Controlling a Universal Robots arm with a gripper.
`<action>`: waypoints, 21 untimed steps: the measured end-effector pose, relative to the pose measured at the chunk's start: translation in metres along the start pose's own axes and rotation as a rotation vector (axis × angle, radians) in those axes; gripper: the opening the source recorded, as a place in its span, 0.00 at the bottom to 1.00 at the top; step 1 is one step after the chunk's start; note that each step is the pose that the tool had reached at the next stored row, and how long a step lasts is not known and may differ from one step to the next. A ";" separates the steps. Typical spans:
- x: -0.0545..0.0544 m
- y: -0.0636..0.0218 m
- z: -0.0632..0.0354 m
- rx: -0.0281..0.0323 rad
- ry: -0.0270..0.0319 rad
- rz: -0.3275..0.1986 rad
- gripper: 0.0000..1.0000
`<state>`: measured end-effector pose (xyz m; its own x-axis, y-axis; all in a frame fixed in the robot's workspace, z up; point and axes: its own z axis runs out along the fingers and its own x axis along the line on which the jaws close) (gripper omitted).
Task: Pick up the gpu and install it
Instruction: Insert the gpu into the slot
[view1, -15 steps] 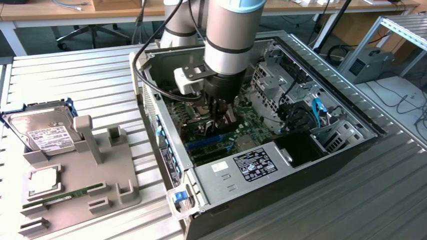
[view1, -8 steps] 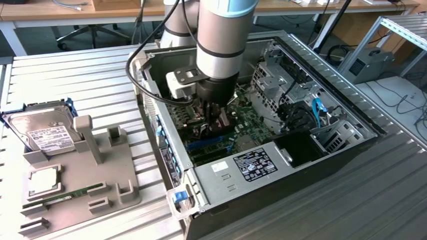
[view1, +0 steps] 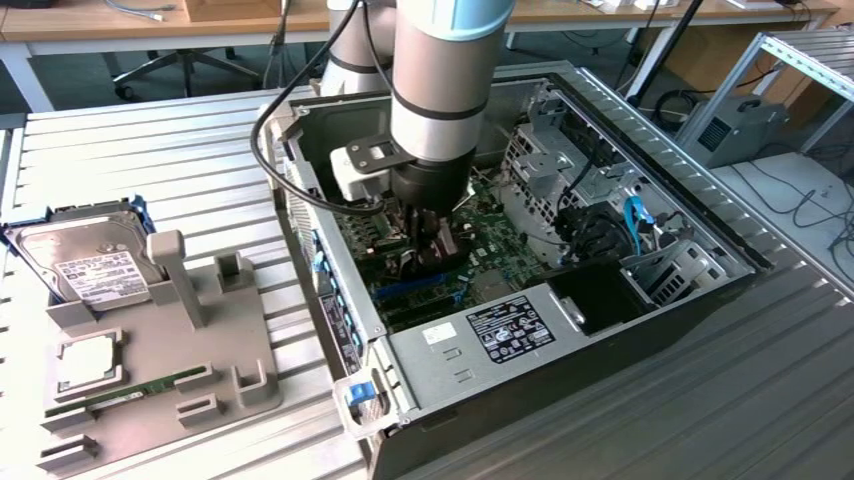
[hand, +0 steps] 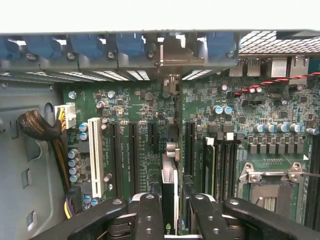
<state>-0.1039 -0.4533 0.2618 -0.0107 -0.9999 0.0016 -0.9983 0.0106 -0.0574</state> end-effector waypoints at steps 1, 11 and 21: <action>0.000 0.0000 0.0001 0.0001 -0.0001 0.000 0.26; 0.001 0.0001 0.0041 0.0006 0.0028 0.000 0.26; 0.001 0.0004 0.0073 0.0000 0.0038 0.002 0.26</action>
<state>-0.1039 -0.4541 0.2545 -0.0133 -0.9999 0.0053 -0.9983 0.0129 -0.0574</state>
